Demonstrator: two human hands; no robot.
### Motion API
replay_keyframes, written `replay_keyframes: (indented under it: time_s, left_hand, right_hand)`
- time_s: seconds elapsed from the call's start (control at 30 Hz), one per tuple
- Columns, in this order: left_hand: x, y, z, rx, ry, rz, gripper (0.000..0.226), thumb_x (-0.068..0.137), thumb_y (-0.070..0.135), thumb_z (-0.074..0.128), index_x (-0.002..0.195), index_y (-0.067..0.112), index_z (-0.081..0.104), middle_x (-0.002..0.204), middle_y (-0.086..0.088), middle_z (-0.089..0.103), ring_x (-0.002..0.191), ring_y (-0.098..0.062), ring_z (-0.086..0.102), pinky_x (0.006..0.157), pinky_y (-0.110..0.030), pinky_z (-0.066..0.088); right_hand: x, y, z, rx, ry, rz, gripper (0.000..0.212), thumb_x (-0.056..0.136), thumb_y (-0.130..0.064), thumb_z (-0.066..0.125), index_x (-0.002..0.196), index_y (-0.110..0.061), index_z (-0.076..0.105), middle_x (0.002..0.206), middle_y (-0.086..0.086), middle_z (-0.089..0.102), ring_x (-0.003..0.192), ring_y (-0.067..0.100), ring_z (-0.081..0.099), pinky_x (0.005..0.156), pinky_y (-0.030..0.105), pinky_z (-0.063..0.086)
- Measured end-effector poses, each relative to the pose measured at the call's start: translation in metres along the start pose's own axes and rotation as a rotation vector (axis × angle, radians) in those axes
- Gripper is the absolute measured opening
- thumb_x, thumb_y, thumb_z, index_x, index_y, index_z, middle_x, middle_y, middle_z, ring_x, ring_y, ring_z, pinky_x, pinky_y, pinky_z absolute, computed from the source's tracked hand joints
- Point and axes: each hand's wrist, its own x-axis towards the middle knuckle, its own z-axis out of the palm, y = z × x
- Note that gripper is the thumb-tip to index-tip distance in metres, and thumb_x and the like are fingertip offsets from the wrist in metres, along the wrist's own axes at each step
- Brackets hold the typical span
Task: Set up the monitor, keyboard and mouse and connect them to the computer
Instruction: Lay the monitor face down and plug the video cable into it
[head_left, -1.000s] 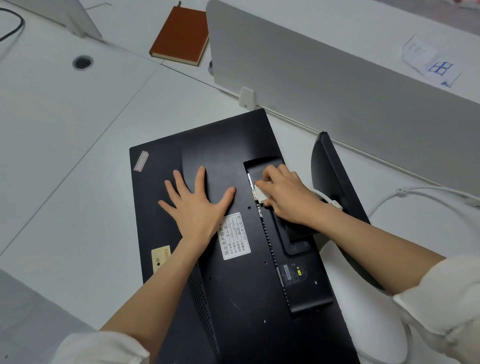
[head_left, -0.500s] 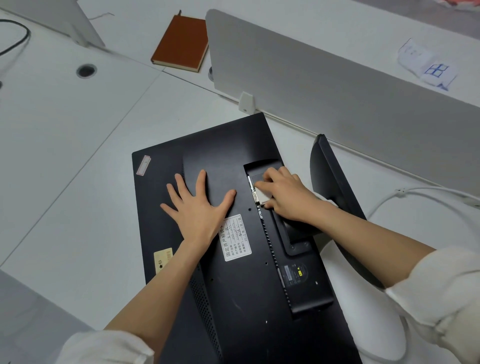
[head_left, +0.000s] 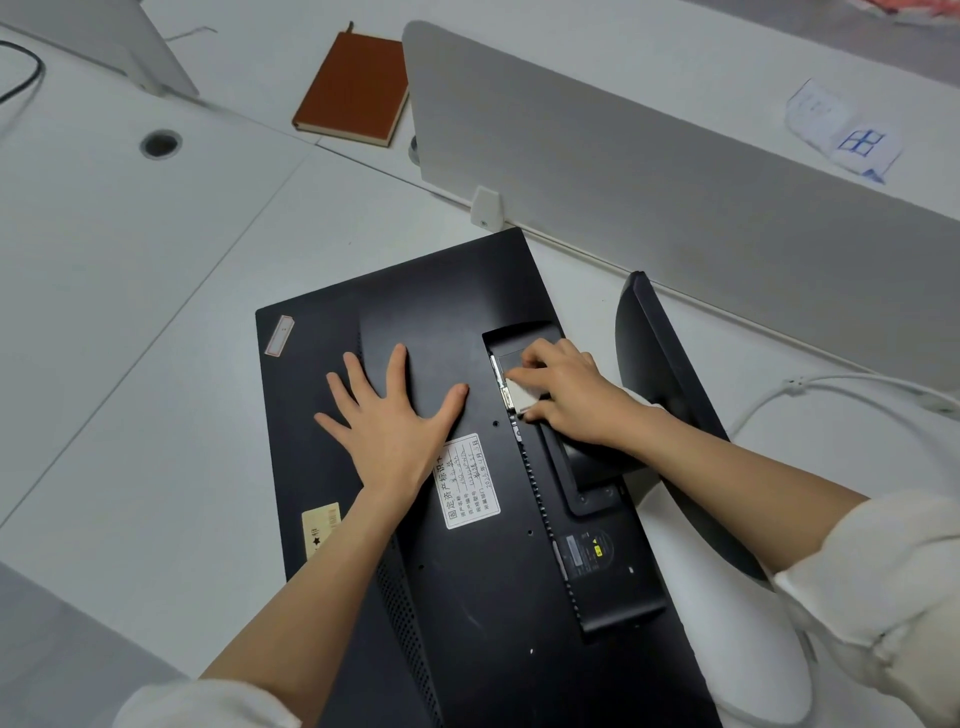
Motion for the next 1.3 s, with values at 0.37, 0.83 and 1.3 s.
replay_keyframes:
  time_s: [0.37, 0.83, 1.3]
  left_hand:
    - [-0.001, 0.002, -0.001, 0.005, -0.009, -0.003, 0.081, 0.075, 0.076, 0.046, 0.144, 0.041, 0.021, 0.158, -0.009, -0.002, 0.145, -0.031, -0.009, 0.112, -0.06, -0.003]
    - [0.0, 0.0, -0.002, -0.007, -0.008, 0.013, 0.082, 0.074, 0.078, 0.043, 0.144, 0.041, 0.021, 0.158, -0.009, -0.001, 0.145, -0.031, -0.008, 0.112, -0.061, -0.003]
    - [0.0, 0.0, -0.004, -0.006, -0.013, 0.016, 0.082, 0.074, 0.078, 0.043, 0.144, 0.041, 0.021, 0.158, -0.009, -0.001, 0.145, -0.031, -0.009, 0.112, -0.061, -0.003]
  right_hand:
    - [-0.003, -0.002, 0.005, -0.038, 0.035, -0.009, 0.041, 0.09, -0.02, 0.06, 0.129, -0.015, 0.052, 0.127, 0.005, 0.04, 0.117, 0.023, 0.032, 0.099, 0.034, 0.029]
    - [-0.004, -0.033, -0.023, 0.132, 0.372, 0.306, 0.023, 0.101, -0.026, 0.032, 0.115, -0.012, 0.044, 0.101, 0.012, 0.063, 0.091, 0.036, 0.056, 0.068, 0.035, 0.033]
    - [0.004, -0.014, -0.004, -0.32, 0.221, 0.011, 0.009, 0.093, -0.015, 0.051, 0.099, -0.011, 0.055, 0.098, 0.007, 0.056, 0.091, 0.03, 0.053, 0.062, 0.033, 0.031]
